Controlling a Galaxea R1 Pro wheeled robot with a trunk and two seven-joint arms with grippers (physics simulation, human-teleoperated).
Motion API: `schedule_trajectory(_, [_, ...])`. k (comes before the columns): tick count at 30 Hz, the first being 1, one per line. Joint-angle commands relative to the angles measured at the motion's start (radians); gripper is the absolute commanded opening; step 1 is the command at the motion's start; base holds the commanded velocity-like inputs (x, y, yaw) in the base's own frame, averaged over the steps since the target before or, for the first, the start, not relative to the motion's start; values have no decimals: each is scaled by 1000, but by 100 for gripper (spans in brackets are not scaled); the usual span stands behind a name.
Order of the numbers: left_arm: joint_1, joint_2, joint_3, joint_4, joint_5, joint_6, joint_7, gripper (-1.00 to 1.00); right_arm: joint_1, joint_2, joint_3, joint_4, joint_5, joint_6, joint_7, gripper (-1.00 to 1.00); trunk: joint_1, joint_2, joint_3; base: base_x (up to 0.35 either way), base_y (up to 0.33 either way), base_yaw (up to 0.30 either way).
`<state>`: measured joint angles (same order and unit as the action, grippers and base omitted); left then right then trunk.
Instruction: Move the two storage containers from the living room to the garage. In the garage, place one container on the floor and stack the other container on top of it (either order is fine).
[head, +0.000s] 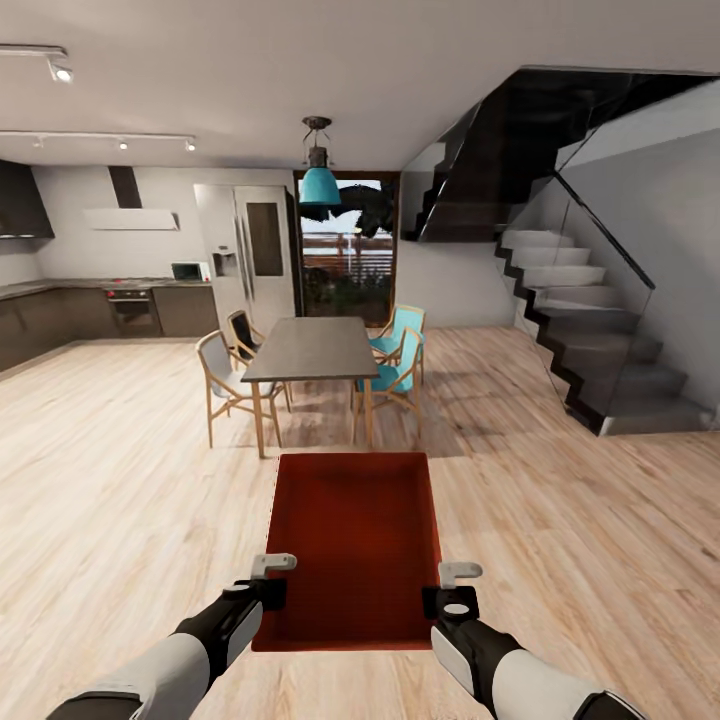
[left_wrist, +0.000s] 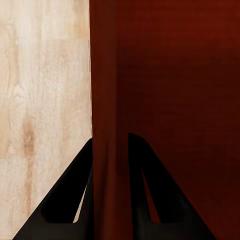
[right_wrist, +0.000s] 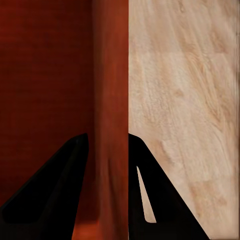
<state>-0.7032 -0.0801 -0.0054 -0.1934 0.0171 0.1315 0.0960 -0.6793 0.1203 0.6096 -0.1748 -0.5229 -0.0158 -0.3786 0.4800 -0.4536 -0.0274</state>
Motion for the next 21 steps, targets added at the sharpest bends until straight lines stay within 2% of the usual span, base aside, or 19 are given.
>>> schedule_trajectory(1, [-1,16,50,-4,-17,7,10,-100,-1,-1,-16,9,-2,-4,-9,-100,1,-2,-2,0,0,-243])
schedule_trajectory(21, [-1,16,50,-4,-17,7,10,-100,-1,-2,-16,9,-2,-4,-9,-100,1,-2,-2,0,0,-243])
